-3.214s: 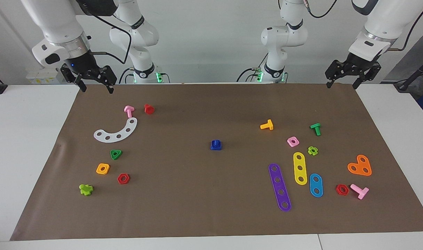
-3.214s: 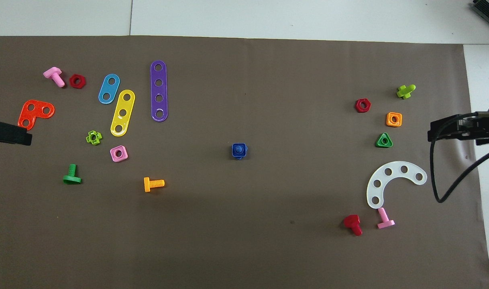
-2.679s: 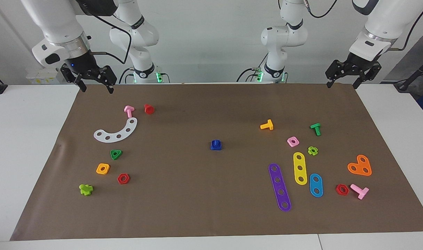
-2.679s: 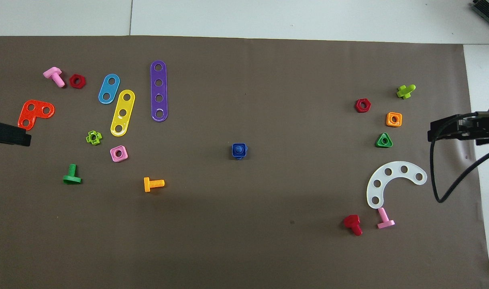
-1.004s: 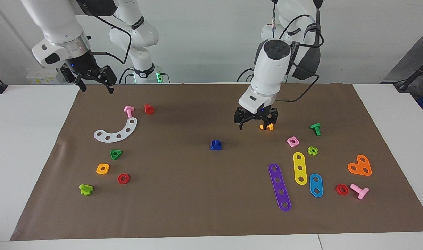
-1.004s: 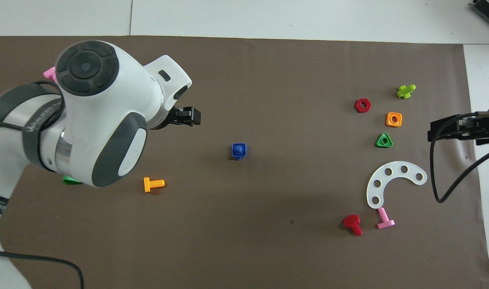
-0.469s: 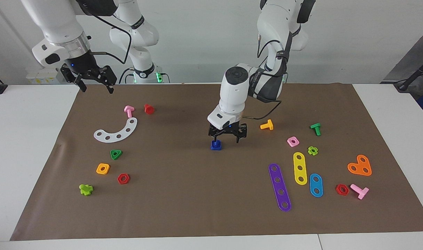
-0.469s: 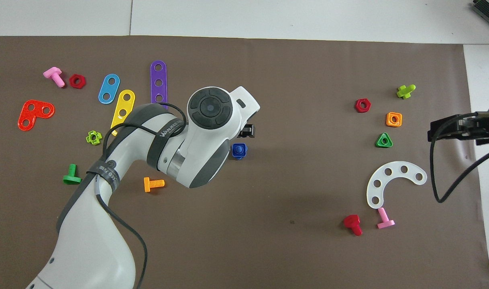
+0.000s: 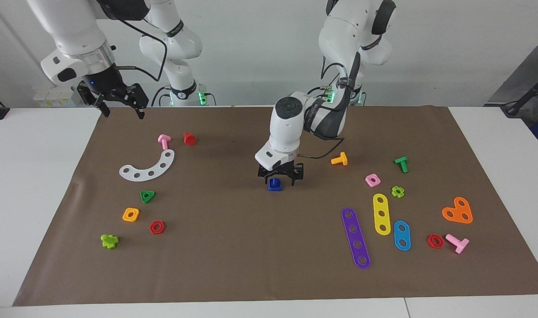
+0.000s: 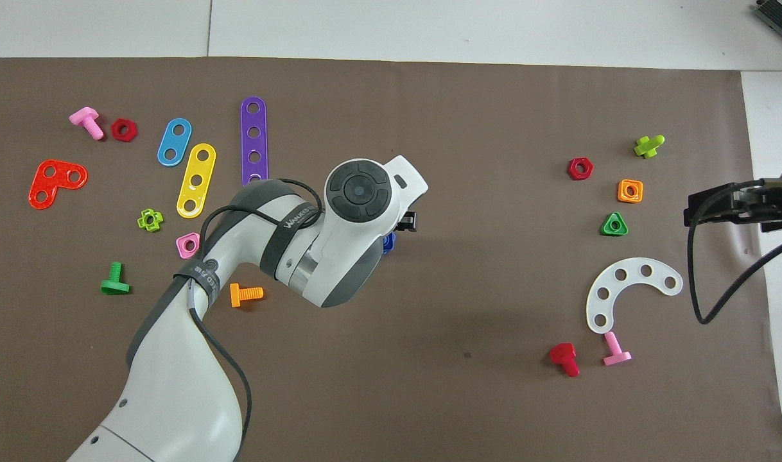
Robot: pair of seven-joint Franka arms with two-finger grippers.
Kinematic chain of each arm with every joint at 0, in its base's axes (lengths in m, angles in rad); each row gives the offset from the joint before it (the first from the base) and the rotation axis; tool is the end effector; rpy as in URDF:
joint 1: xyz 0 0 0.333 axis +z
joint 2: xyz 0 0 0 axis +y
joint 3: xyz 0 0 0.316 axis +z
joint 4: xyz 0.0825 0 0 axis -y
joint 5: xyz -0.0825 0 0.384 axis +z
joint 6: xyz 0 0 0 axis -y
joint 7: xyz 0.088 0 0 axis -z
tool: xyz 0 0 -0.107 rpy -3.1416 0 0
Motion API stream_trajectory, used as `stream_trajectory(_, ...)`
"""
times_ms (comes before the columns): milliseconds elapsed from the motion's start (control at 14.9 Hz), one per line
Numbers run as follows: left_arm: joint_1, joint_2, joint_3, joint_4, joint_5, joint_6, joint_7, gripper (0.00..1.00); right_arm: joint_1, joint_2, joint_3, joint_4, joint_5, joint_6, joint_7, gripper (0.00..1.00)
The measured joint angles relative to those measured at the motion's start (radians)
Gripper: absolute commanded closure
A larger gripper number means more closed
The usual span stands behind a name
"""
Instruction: Unscrew and place screws in storage area
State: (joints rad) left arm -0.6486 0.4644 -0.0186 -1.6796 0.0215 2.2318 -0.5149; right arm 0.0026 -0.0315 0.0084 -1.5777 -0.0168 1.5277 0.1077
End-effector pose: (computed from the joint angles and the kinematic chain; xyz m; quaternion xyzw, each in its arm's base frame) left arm 0.5352 -0.4190 0.3408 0.9957 -0.0810 0.0391 0.0206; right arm 0.5404 0.0042 0.6348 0.9987 -0.0486 -0.0087 0.0091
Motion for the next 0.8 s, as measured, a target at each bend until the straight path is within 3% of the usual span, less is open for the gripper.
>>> stream_trajectory(536,-0.013,0.0,-0.001,-0.099,0.0,0.108,-0.004,0.11,0.0,0.001,0.0,0.0,0.0,0.0,0.0,0.0)
stream_trajectory(670,-0.016,0.0,-0.002,-0.099,0.0,0.111,-0.004,0.23,0.0,0.001,0.0,-0.001,0.0,0.0,0.0,0.0)
stream_trajectory(804,-0.022,0.0,-0.002,-0.099,0.0,0.112,-0.012,0.46,0.0,0.001,0.0,-0.001,0.0,0.0,0.0,0.0)
